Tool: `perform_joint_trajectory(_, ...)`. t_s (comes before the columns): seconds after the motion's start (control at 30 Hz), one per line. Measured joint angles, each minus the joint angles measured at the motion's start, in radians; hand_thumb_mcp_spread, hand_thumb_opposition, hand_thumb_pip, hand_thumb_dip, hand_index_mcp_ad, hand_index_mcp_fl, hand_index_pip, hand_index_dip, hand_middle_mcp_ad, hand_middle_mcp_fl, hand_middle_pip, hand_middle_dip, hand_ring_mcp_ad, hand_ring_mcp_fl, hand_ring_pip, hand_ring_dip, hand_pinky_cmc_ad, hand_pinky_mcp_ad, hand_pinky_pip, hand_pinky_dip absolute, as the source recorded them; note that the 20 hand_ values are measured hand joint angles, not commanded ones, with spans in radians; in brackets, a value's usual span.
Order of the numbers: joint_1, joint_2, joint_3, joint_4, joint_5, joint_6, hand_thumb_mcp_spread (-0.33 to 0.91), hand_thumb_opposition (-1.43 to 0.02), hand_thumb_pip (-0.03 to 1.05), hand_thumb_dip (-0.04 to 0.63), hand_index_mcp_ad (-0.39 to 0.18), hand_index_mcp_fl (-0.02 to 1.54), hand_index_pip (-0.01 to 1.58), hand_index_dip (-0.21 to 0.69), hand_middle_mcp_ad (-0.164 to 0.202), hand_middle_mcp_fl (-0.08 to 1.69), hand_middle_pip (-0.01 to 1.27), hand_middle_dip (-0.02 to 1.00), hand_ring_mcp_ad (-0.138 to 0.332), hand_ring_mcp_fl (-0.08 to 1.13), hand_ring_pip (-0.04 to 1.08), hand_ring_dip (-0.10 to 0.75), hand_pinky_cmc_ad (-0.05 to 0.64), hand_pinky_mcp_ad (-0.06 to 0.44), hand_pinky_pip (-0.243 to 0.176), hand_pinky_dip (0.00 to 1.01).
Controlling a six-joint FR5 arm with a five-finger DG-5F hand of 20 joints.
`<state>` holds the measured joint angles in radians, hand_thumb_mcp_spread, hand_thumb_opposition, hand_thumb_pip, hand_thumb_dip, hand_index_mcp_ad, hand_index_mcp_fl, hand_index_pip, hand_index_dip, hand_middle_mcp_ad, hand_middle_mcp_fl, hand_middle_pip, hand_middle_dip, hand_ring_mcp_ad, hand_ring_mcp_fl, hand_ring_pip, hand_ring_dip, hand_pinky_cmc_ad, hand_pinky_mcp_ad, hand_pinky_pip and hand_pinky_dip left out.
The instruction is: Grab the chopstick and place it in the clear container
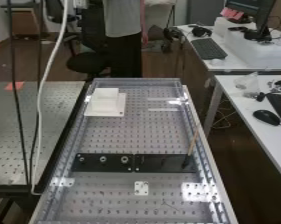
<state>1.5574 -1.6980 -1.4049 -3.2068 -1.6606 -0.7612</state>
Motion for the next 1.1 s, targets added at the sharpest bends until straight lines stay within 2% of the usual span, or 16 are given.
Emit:
perform_joint_trajectory(0.03, 0.001, 0.000, 0.000, 0.000, 0.006, 0.000, 0.00, -0.01, 0.00, 0.005, -0.070, 0.05, 0.01, 0.012, -0.033, 0.00, 0.01, 0.03, 0.019, 0.00, 0.01, 0.028, 0.073, 0.037, -0.012, 0.02)
perform_joint_trajectory(0.07, 0.001, 0.000, 0.000, 0.000, 0.018, -0.001, 0.00, -0.01, 0.00, 0.005, -0.072, 0.07, 0.01, 0.012, -0.012, 0.00, 0.01, 0.03, 0.021, 0.00, 0.01, 0.028, 0.052, 0.037, -0.012, 0.02)
perform_joint_trajectory(0.13, 0.001, 0.001, 0.000, -0.001, 0.022, -0.001, 0.00, 0.00, 0.01, 0.000, -0.054, 0.07, 0.01, 0.014, 0.005, 0.00, 0.01, 0.03, 0.017, 0.00, 0.01, 0.028, 0.049, 0.035, -0.010, 0.02)
perform_joint_trajectory(0.17, 0.002, 0.002, 0.000, -0.001, 0.015, -0.001, 0.04, -0.05, 0.05, 0.000, -0.054, 0.14, 0.01, 0.012, 0.005, 0.00, 0.02, 0.03, 0.017, 0.00, 0.02, 0.028, 0.049, 0.031, -0.010, 0.02)
perform_joint_trajectory(0.2, 0.002, 0.002, 0.000, -0.001, 0.013, -0.001, 0.12, -0.13, 0.16, 0.019, -0.077, 0.25, 0.04, 0.042, 0.000, 0.04, 0.04, 0.04, 0.012, 0.00, 0.04, 0.031, 0.044, 0.045, 0.000, 0.02)
perform_joint_trajectory(0.27, 0.003, 0.002, 0.000, -0.002, 0.017, -0.002, 0.26, -0.28, 0.24, 0.052, -0.122, 0.32, 0.05, 0.079, 0.016, 0.08, 0.06, 0.04, 0.014, 0.00, 0.06, 0.030, 0.101, 0.108, 0.002, 0.03)
perform_joint_trajectory(0.3, 0.003, 0.002, 0.000, -0.002, 0.021, -0.002, 0.29, -0.38, 0.23, 0.054, -0.124, 0.32, 0.05, 0.110, 0.037, 0.10, 0.07, 0.06, 0.021, 0.00, 0.09, 0.035, 0.148, 0.168, 0.021, 0.05)
perform_joint_trajectory(0.33, 0.003, 0.002, 0.001, -0.002, 0.021, -0.002, 0.31, -0.42, 0.23, 0.065, -0.122, 0.32, 0.05, 0.127, 0.042, 0.10, 0.08, 0.08, 0.040, 0.00, 0.09, 0.037, 0.176, 0.188, 0.017, 0.05)
perform_joint_trajectory(0.37, 0.002, 0.003, 0.001, -0.002, 0.014, -0.003, 0.30, -0.46, 0.22, 0.070, -0.122, 0.32, 0.05, 0.148, 0.042, 0.11, 0.09, 0.10, 0.044, 0.00, 0.09, 0.045, 0.208, 0.216, 0.031, 0.07)
perform_joint_trajectory(0.4, 0.002, 0.003, 0.002, -0.002, 0.002, -0.003, 0.31, -0.51, 0.22, 0.070, -0.122, 0.32, 0.05, 0.157, 0.040, 0.12, 0.09, 0.11, 0.051, 0.02, 0.09, 0.058, 0.250, 0.236, 0.037, 0.08)
perform_joint_trajectory(0.57, 0.001, 0.005, 0.001, -0.003, 0.005, -0.007, 0.33, -0.59, 0.21, 0.070, -0.133, 0.37, 0.05, 0.201, 0.068, 0.13, 0.10, 0.13, 0.087, 0.03, 0.11, 0.066, 0.340, 0.312, 0.037, 0.10)
perform_joint_trajectory(0.6, 0.000, 0.006, 0.001, -0.003, 0.010, -0.009, 0.34, -0.60, 0.21, 0.070, -0.127, 0.37, 0.06, 0.215, 0.084, 0.14, 0.10, 0.13, 0.096, 0.03, 0.11, 0.075, 0.358, 0.316, 0.037, 0.10)
perform_joint_trajectory(0.67, 0.000, 0.007, 0.000, -0.003, 0.009, -0.010, 0.34, -0.62, 0.21, 0.070, -0.126, 0.37, 0.05, 0.218, 0.086, 0.14, 0.10, 0.14, 0.112, 0.03, 0.10, 0.079, 0.382, 0.328, 0.037, 0.12)
perform_joint_trajectory(0.93, 0.002, 0.010, -0.003, 0.001, 0.023, -0.011, 0.34, -0.65, 0.21, 0.068, -0.126, 0.38, 0.06, 0.222, 0.087, 0.13, 0.11, 0.16, 0.106, 0.05, 0.12, 0.084, 0.400, 0.347, 0.037, 0.13)
perform_joint_trajectory(0.97, 0.002, 0.011, -0.004, 0.003, 0.027, -0.012, 0.34, -0.65, 0.21, 0.068, -0.126, 0.38, 0.07, 0.227, 0.094, 0.14, 0.11, 0.16, 0.117, 0.05, 0.12, 0.086, 0.417, 0.347, 0.037, 0.13)
perform_joint_trajectory(1.1, 0.003, 0.012, -0.005, 0.004, 0.031, -0.012, 0.34, -0.65, 0.21, 0.068, -0.127, 0.38, 0.07, 0.239, 0.099, 0.14, 0.11, 0.16, 0.127, 0.05, 0.12, 0.089, 0.412, 0.344, 0.035, 0.13)
